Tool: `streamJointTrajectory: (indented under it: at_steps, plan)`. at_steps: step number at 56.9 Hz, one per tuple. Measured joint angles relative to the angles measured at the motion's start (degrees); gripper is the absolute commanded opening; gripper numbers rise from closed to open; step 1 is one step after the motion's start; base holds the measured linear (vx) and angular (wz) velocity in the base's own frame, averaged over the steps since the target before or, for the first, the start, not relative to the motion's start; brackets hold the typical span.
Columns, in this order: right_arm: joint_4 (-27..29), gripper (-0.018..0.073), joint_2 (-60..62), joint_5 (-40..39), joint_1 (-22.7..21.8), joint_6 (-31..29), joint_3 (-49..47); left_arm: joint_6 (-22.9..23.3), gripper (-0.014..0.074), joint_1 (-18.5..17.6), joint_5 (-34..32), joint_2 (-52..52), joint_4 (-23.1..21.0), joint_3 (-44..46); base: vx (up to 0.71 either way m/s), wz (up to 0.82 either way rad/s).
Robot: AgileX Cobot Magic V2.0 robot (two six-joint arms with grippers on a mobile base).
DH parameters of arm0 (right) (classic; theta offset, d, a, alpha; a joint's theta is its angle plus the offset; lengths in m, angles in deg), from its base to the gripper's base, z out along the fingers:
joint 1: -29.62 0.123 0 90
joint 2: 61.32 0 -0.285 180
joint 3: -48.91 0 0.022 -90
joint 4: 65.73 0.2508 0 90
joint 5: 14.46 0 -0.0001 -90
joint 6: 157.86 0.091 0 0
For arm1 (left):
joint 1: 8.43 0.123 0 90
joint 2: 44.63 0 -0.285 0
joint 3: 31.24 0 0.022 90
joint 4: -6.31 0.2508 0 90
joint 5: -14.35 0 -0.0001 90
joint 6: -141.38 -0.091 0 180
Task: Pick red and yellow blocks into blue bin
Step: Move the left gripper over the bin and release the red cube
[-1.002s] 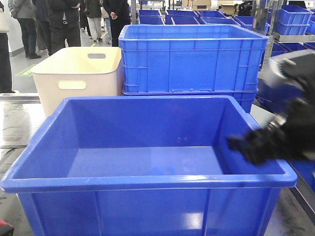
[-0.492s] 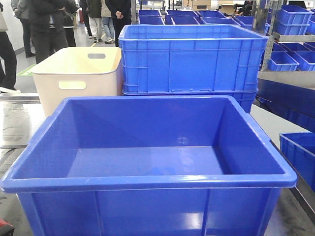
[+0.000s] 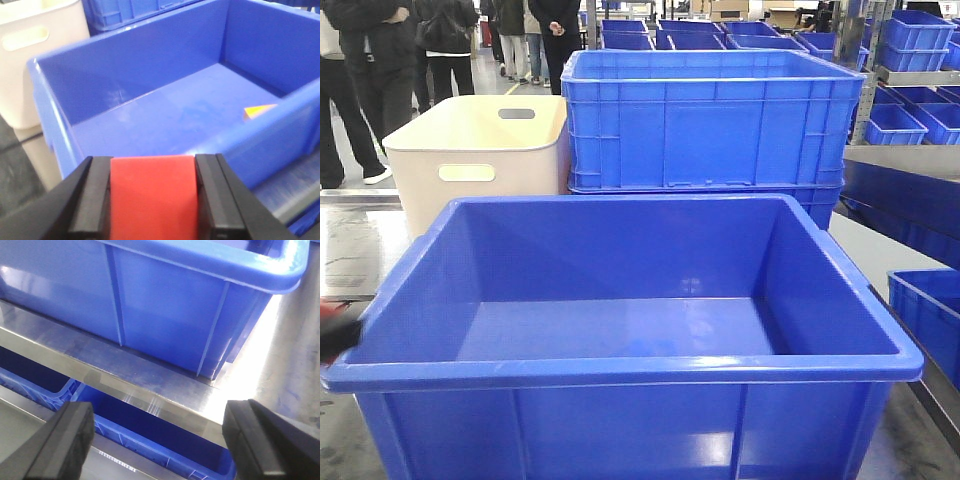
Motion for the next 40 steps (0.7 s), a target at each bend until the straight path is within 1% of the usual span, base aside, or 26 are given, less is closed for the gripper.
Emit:
streamJointTrajectory:
  at_steps: [11,25,34,40]
  plan:
    - [0.0,0.0573,0.0,0.0,0.0,0.0,0.0,-0.79,0.0264,0.0,0.84,-16.2,0.0,11.17,0.0,0.0]
    - [0.0,0.0573,0.0,0.0,0.0,0.0,0.0,-0.79,0.0264,0.0,1.56,-33.62,0.0,21.3,0.0,0.0]
    - [0.0,0.0573,0.0,0.0,0.0,0.0,0.0,-0.79,0.0268,0.0,2.83,-39.65,0.0,24.67,0.0,0.0]
    - [0.0,0.0573,0.0,0.0,0.0,0.0,0.0,-0.79,0.0301,0.0,2.91,-41.74,0.0,24.98,0.0,0.0]
